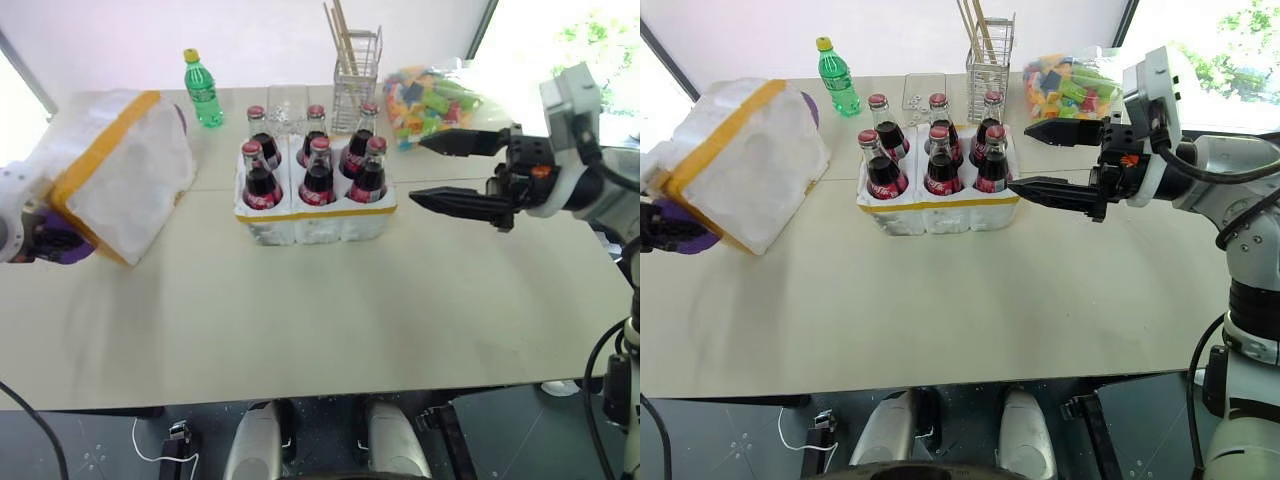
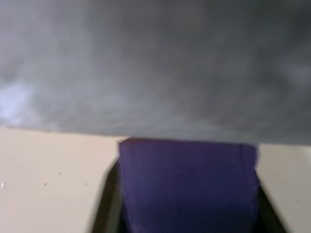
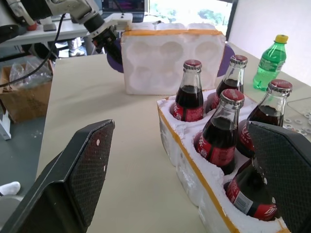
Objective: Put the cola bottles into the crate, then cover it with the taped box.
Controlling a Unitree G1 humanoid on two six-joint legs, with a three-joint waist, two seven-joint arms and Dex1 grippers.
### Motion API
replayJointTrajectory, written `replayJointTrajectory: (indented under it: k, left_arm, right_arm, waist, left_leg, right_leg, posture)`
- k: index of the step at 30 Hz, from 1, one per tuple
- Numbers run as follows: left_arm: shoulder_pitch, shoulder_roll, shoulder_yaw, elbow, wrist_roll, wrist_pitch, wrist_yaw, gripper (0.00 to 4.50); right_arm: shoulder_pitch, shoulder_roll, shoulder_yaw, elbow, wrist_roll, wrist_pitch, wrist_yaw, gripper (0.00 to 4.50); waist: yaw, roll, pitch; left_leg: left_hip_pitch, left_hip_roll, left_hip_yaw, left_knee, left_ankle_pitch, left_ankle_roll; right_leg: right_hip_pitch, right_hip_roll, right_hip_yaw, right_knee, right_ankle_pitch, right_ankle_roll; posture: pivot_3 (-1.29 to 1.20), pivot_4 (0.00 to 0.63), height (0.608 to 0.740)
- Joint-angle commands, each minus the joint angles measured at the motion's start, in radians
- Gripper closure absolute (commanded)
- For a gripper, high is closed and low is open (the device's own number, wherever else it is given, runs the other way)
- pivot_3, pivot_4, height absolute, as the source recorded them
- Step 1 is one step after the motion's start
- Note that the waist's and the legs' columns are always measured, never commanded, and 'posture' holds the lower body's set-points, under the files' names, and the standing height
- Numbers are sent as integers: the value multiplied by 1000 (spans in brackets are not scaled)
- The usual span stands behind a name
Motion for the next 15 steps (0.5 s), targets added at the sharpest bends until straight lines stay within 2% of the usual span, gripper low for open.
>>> replayJointTrajectory:
  k: [1, 6, 15]
  left_arm:
    - [-47, 8, 28, -14, 7, 14, -30, 4133]
    - [-29, 36, 52, -167, 29, -5, -15, 4133]
    - [60, 6, 194, -317, 166, -368, 231, 4133]
  right_arm:
    - [-1, -11, -24, -20, 16, -11, 1, 0]
    - [2, -42, -14, 20, -19, -16, 12, 0]
    - [-9, -71, -17, 73, -61, -39, 18, 0]
  waist:
    - [1, 0, 0]
    - [1, -1, 0]
    - [-3, -2, 0]
  left_leg:
    - [0, 0, 0, 0, 0, 0]
    - [-1, 0, 0, 1, 0, 0]
    - [-1, 0, 0, 0, 0, 0]
  right_leg:
    - [0, 0, 0, 0, 0, 0]
    - [0, 0, 0, 0, 0, 0]
    - [-1, 0, 0, 1, 0, 0]
  posture:
    - [0, 150, 736]
    - [0, 150, 736]
    - [0, 150, 736]
